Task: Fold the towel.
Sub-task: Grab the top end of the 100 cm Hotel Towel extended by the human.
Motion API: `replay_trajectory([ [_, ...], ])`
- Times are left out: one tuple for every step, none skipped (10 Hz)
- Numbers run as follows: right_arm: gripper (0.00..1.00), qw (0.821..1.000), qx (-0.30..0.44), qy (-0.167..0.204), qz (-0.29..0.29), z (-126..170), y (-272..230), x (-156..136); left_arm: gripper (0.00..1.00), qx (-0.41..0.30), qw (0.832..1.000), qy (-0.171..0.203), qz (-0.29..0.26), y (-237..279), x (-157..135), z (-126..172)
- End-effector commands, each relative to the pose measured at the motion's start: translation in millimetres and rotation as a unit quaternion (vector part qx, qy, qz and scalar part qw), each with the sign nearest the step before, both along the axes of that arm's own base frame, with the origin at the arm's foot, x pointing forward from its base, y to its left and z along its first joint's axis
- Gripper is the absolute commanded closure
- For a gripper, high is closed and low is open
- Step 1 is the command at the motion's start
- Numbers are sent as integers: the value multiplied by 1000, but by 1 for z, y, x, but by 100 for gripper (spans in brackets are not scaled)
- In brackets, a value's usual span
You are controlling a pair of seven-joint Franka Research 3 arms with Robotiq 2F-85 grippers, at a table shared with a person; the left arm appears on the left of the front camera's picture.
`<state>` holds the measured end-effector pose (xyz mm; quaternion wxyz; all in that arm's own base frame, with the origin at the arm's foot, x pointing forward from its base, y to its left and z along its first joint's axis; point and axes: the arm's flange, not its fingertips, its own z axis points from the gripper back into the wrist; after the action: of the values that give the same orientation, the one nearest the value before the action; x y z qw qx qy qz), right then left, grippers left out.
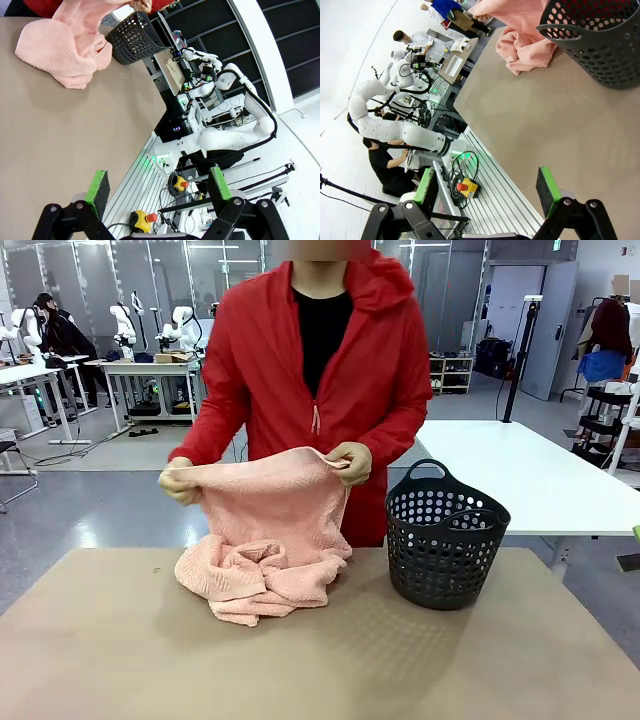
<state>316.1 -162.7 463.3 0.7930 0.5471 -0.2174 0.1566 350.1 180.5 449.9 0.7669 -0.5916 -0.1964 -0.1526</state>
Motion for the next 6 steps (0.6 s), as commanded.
replay_trajectory([
  [0,1000,7,-11,2,2,-1,2,0,-4,1000,-7,-6,1,-1,0],
  [0,1000,7,-11,2,2,-1,2,0,-4,1000,-7,-6,1,-1,0],
  [0,1000,7,-11,2,2,-1,2,0,-4,1000,-7,-6,1,-1,0],
  [0,1000,7,-11,2,2,-1,2,0,-4,1000,-7,-6,1,-1,0],
  [0,1000,7,-11,2,2,-1,2,0,-4,1000,-7,-6,1,-1,0],
  [0,1000,7,-11,2,2,-1,2,0,-4,1000,-7,-6,1,-1,0],
])
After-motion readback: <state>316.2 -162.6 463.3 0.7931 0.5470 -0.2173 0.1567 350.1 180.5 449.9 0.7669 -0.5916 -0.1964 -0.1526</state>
